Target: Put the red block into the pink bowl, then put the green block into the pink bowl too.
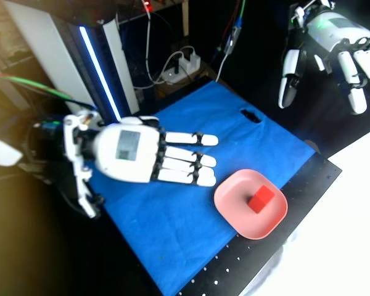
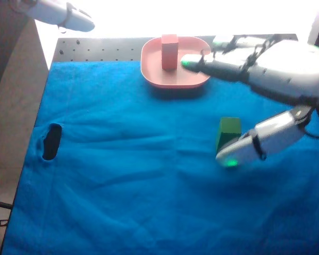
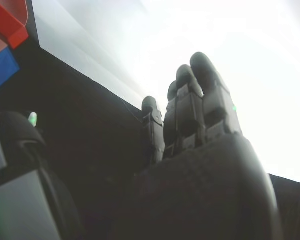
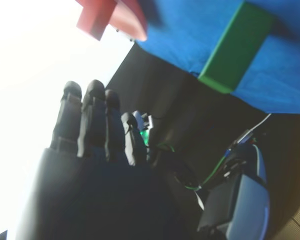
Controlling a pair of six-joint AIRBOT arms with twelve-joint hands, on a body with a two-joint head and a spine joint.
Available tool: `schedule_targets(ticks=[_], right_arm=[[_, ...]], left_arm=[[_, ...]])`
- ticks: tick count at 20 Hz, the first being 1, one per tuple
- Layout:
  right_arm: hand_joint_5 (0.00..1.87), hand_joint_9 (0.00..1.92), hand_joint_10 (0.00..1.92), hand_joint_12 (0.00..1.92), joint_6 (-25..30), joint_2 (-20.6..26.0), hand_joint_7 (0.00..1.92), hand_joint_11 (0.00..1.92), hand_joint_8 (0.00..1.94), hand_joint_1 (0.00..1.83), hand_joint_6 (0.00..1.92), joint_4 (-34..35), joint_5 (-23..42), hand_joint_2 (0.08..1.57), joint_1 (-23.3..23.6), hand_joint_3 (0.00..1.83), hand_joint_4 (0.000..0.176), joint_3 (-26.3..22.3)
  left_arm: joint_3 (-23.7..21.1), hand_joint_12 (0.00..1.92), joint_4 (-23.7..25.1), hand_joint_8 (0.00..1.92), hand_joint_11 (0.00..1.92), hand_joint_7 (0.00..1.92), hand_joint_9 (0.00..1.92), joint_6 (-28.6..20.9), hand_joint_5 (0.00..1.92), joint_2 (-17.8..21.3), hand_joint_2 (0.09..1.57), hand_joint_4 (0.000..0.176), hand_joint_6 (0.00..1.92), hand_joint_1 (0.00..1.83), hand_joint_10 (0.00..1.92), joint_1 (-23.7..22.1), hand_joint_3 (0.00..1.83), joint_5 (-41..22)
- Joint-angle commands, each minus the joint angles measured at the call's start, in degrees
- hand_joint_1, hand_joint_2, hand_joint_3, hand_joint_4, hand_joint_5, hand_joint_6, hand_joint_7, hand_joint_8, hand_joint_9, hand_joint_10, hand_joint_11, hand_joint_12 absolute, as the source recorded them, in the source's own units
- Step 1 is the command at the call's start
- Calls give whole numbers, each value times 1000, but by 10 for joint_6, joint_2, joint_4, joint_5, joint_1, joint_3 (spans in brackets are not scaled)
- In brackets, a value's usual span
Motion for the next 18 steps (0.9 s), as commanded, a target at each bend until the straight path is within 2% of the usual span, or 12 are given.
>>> schedule_targets(ticks=[1,2,3,4,6,8,11,12,13,16,17,18], right_arm=[[0,418,18,906,3,-1,324,220,4,470,0,14,66,720,6,0,20,2],[57,507,26,1001,3,-2,412,275,9,522,1,14,66,742,5,0,0,2],[144,613,38,1082,3,-4,506,343,13,587,4,13,66,774,5,1,0,3],[205,679,39,1138,3,-6,564,382,11,629,4,10,66,793,5,1,0,3],[379,833,53,1182,3,-9,693,519,10,731,4,8,66,834,3,1,0,3],[498,979,119,1267,3,-11,833,595,17,779,6,8,66,879,1,1,0,4],[558,1029,180,1303,3,-12,898,642,8,795,1,8,66,893,0,0,0,7],[759,1020,624,1478,3,-12,1081,712,41,913,28,8,66,921,0,4,0,7],[855,962,889,1549,3,-12,1160,732,47,945,19,8,66,933,0,2,0,7],[1009,1017,1125,1586,3,-11,1341,831,119,1027,15,8,66,990,0,2,0,7],[1109,1047,1254,1591,3,-11,1363,902,238,1139,567,8,66,1046,0,0,0,7],[1087,1071,1314,1653,3,-11,1280,953,525,1165,751,8,66,1061,0,0,0,7]], left_arm=[[1,7,-9,6,9,168,49,4,293,1,795,127,3,915,9,-6,0,-73],[1,17,-9,4,30,172,65,4,292,1,787,135,2,916,12,-6,0,-74],[1,18,-9,1,33,168,56,4,291,1,781,149,1,921,7,-6,0,-73],[1,12,-9,0,18,157,46,4,270,0,799,133,0,906,2,-6,3,-72],[3,37,-9,9,68,184,83,4,285,-2,785,135,6,907,14,-6,0,-70],[4,37,-9,1,58,158,79,4,264,-4,765,168,0,934,8,-6,0,-69],[4,39,-9,1,55,154,80,4,264,-4,755,165,1,935,6,-5,0,-67],[4,42,-8,1,57,155,83,4,248,-5,758,162,0,948,7,-5,0,-65],[5,51,-8,4,74,164,98,4,245,-6,760,170,0,947,11,-5,0,-64],[5,58,-7,7,71,169,89,4,246,-7,757,147,4,952,5,-5,0,-64],[5,67,-7,9,87,178,100,4,247,-7,760,153,4,964,8,-5,0,-64],[5,77,-7,10,100,184,105,4,244,-7,759,151,2,981,9,-5,0,-63]])
